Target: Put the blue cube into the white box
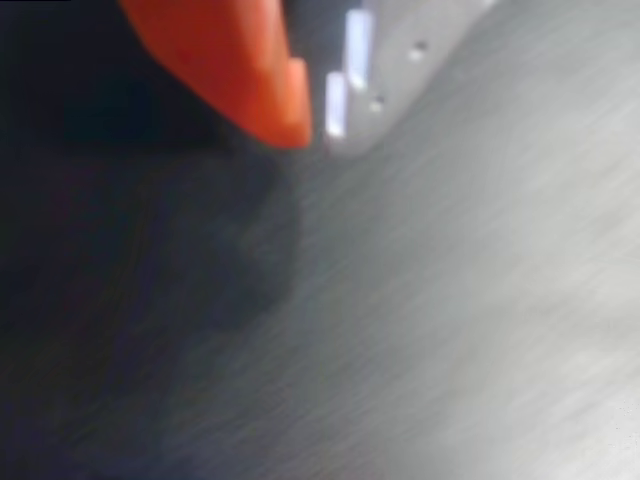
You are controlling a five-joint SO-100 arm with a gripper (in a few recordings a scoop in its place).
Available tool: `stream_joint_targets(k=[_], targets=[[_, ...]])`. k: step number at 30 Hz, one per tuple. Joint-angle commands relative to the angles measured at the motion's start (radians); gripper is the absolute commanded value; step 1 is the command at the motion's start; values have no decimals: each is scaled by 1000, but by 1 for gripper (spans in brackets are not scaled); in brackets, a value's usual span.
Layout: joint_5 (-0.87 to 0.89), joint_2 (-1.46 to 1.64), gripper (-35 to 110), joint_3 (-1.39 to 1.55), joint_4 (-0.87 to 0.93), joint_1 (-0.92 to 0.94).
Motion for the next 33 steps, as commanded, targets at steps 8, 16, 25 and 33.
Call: stream_joint_targets(k=[8,16,25,33], targets=[[15,-514,0,-445,-49,25],[95,-779,1,-792,74,28],[141,-907,3,-900,74,34],[146,-951,7,-888,51,37]])
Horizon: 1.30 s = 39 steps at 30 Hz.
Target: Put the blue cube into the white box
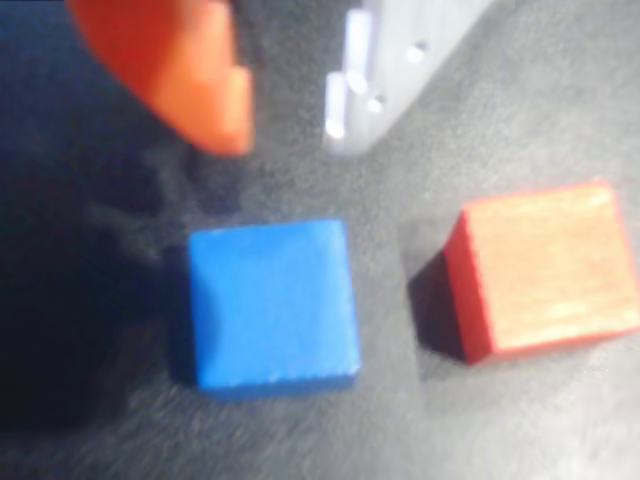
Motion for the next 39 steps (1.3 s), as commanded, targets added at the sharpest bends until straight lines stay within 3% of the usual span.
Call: stream_joint_targets(k=[1,39], targets=[[2,-3,8,-34,-23,2],[25,-227,25,-190,-21,-64]])
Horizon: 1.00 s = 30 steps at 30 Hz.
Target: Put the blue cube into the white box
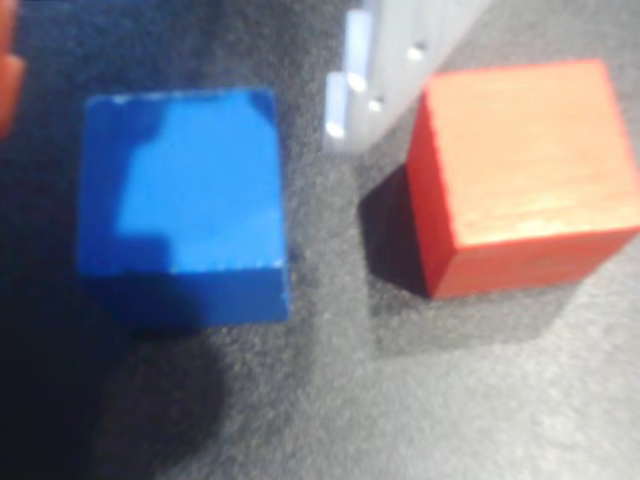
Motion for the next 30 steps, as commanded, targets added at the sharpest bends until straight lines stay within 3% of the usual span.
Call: stream_joint_targets(k=[1,24,30], targets=[[5,2,25,-41,-25,-12],[28,-89,25,-48,-60,-17],[46,-169,25,-161,18,-20]])
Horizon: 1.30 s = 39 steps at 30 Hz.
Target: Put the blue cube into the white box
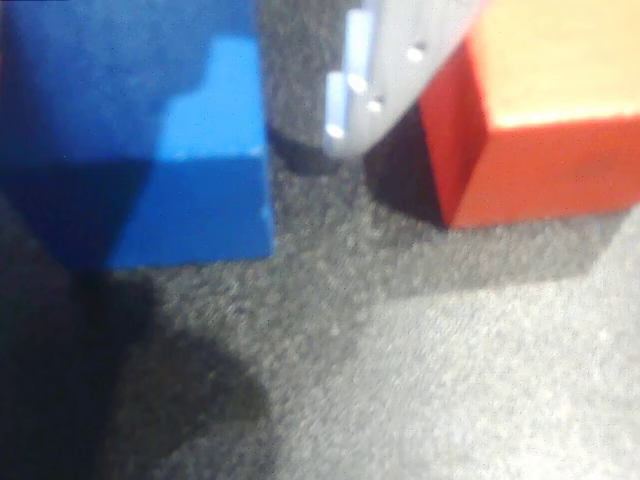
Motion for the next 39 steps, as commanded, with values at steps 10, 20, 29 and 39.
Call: stream_joint_targets(k=[10,20,29,39], targets=[[9,8,7,-46,28,3],[5,55,0,-43,69,20],[-64,261,0,12,163,57],[-130,761,0,466,57,144]])
